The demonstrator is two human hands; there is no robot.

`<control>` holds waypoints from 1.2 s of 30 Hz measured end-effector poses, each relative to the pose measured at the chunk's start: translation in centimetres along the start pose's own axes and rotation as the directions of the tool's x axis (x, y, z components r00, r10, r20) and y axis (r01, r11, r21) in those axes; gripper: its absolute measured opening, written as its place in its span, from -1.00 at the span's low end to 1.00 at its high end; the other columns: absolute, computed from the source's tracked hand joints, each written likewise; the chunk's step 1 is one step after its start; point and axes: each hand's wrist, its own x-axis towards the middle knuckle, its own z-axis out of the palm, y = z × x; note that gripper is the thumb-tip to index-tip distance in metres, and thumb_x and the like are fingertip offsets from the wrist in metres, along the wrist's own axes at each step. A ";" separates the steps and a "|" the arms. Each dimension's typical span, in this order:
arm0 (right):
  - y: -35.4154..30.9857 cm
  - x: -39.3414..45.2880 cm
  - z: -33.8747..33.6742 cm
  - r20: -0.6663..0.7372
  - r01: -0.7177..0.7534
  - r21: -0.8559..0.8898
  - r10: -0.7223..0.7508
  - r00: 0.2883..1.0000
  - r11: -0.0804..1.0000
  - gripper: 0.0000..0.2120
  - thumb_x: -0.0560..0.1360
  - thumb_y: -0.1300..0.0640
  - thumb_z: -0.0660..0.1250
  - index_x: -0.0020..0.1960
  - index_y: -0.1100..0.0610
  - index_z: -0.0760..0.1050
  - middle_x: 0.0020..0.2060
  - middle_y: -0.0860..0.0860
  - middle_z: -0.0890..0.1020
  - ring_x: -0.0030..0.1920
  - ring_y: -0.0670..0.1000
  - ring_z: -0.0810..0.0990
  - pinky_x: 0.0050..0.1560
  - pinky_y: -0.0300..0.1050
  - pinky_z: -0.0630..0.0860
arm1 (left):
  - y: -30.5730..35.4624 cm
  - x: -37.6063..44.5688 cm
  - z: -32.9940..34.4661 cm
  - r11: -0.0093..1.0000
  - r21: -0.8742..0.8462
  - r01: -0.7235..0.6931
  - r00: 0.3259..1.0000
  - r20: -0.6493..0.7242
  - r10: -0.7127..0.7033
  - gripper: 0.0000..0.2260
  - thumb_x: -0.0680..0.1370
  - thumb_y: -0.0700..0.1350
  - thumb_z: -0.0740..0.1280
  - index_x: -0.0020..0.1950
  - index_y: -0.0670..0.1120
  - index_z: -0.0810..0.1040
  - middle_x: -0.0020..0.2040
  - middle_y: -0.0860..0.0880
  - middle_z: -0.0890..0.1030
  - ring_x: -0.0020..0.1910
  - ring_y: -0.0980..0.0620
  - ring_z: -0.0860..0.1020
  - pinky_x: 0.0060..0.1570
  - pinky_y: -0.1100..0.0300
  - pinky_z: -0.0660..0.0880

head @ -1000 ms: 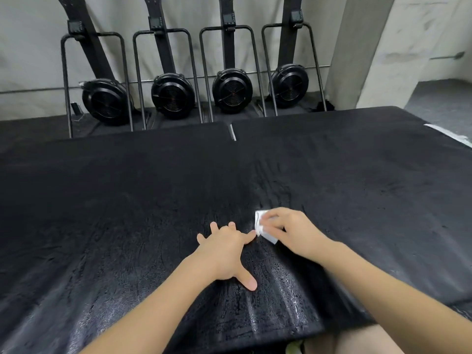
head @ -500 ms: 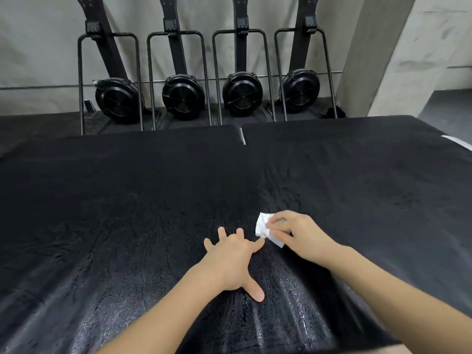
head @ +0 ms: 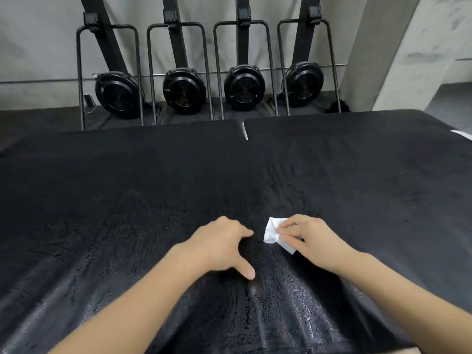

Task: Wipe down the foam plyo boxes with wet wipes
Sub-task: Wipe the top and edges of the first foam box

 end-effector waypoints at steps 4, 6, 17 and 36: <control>1.1 3.6 0.1 -0.015 -0.020 -0.048 0.019 1.000 0.999 -0.78 0.64 0.06 0.29 0.10 0.05 0.71 0.17 -0.11 0.53 0.03 -0.19 0.49 0.07 -0.54 0.24 | -1.9 3.5 -2.9 0.996 -0.074 0.042 0.995 -0.082 -0.048 -0.12 0.30 0.17 0.63 0.55 0.17 0.33 0.49 -0.01 0.41 0.46 -0.07 0.36 0.34 -0.08 0.45; 1.7 5.3 0.2 -0.025 -0.045 -0.080 0.043 0.999 0.996 -0.75 0.65 0.06 0.25 0.09 0.09 0.70 0.24 -0.04 0.53 0.07 -0.11 0.46 0.09 -0.41 0.26 | -1.8 5.0 -3.4 0.996 -0.077 0.036 0.995 -0.085 -0.042 -0.07 0.30 0.16 0.64 0.58 0.16 0.27 0.53 -0.04 0.35 0.51 -0.10 0.29 0.38 -0.11 0.41; 5.0 13.9 -1.0 -0.052 -0.063 -0.077 0.059 0.997 0.995 -0.60 0.64 0.12 0.27 -0.39 0.02 0.43 -0.05 -0.06 0.56 -0.20 -0.06 0.48 -0.14 -0.16 0.39 | -2.0 9.8 -2.5 0.995 0.076 0.063 0.995 0.068 -0.068 0.00 0.36 0.20 0.57 0.64 0.18 0.04 0.60 -0.12 0.14 0.56 -0.28 0.05 0.41 -0.32 0.28; 7.1 19.3 0.8 -0.096 0.064 -0.237 -0.089 0.991 0.969 -0.81 0.59 0.26 0.22 -0.14 0.21 0.55 -0.25 -0.02 0.48 -0.27 0.05 0.46 -0.21 -0.01 0.42 | -2.1 11.2 -2.3 0.992 0.094 0.088 0.984 0.146 -0.101 0.10 0.31 0.16 0.62 0.65 0.16 -0.02 0.65 -0.18 -0.01 0.57 -0.44 -0.15 0.40 -0.36 0.29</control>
